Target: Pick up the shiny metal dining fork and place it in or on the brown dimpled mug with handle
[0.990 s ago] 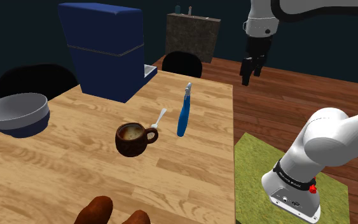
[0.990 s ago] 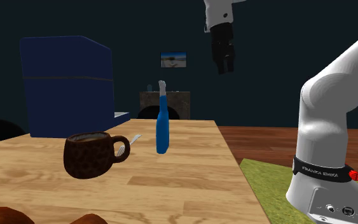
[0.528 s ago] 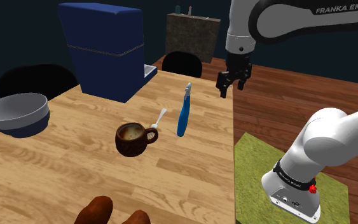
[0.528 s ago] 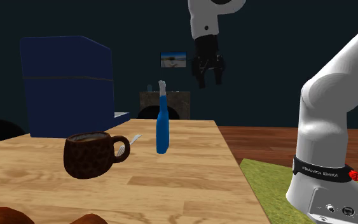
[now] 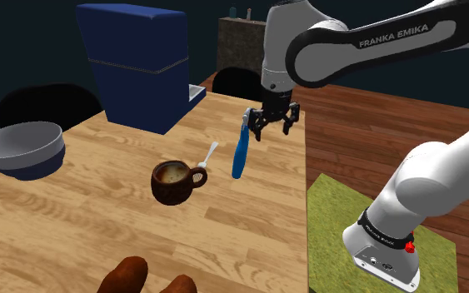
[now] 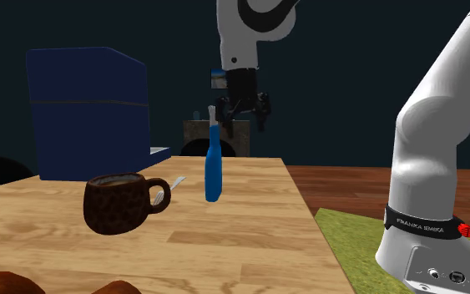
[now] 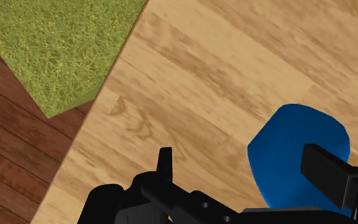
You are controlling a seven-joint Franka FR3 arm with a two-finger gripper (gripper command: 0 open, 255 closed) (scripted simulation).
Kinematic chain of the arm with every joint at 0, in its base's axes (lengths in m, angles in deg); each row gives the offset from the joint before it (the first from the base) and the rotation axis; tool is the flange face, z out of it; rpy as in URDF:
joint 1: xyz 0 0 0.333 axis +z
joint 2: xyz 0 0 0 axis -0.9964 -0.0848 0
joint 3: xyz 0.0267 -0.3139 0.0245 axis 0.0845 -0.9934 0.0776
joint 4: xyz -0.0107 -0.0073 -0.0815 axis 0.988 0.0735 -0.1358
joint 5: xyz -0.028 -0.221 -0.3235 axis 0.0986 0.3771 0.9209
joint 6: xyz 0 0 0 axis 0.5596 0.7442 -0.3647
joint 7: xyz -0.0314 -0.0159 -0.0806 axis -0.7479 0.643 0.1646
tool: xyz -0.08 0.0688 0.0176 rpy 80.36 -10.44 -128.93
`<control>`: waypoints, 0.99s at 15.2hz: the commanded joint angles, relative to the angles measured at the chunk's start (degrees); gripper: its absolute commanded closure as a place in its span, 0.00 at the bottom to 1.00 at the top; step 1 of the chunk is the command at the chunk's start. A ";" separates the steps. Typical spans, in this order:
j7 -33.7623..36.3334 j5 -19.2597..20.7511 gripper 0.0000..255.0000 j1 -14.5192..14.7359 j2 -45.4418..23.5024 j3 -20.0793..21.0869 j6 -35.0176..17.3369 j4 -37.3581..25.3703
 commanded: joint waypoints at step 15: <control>47.53 20.49 0.00 -2.81 -38.06 9.13 -15.24 -22.70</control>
